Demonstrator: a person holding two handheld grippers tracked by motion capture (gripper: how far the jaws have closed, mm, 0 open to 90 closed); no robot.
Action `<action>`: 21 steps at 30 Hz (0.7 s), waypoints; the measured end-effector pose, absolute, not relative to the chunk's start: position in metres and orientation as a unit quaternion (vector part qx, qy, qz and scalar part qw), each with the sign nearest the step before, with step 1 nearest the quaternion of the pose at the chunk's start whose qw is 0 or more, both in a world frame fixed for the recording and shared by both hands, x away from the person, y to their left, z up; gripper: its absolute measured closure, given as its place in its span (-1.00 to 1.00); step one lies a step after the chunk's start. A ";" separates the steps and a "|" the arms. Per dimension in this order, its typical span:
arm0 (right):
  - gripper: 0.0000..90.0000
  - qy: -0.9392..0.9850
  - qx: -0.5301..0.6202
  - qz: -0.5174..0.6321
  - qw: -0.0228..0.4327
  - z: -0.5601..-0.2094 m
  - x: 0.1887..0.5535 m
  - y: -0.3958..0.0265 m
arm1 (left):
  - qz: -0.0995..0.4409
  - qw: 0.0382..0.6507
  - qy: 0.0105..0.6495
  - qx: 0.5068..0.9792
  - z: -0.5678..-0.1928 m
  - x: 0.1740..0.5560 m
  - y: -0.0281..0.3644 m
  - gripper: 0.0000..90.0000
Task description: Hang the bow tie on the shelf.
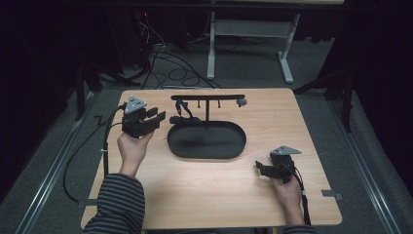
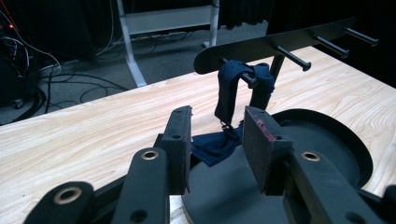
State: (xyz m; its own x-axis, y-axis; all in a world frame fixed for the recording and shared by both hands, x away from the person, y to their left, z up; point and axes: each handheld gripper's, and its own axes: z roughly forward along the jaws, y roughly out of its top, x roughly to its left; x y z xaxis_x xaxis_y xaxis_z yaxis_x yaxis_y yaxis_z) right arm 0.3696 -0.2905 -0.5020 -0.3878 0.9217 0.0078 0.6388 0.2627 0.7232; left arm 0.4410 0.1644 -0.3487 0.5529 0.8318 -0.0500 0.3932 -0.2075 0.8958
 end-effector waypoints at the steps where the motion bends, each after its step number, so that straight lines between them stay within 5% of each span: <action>1: -0.31 0.765 0.510 0.330 0.214 -0.502 0.370 -0.291 | 0.230 0.476 0.412 0.742 -0.349 0.440 0.165 0.40; 21: -0.31 0.765 0.510 0.329 0.215 -0.502 0.370 -0.290 | 0.234 0.480 0.416 0.736 -0.352 0.417 0.180 0.38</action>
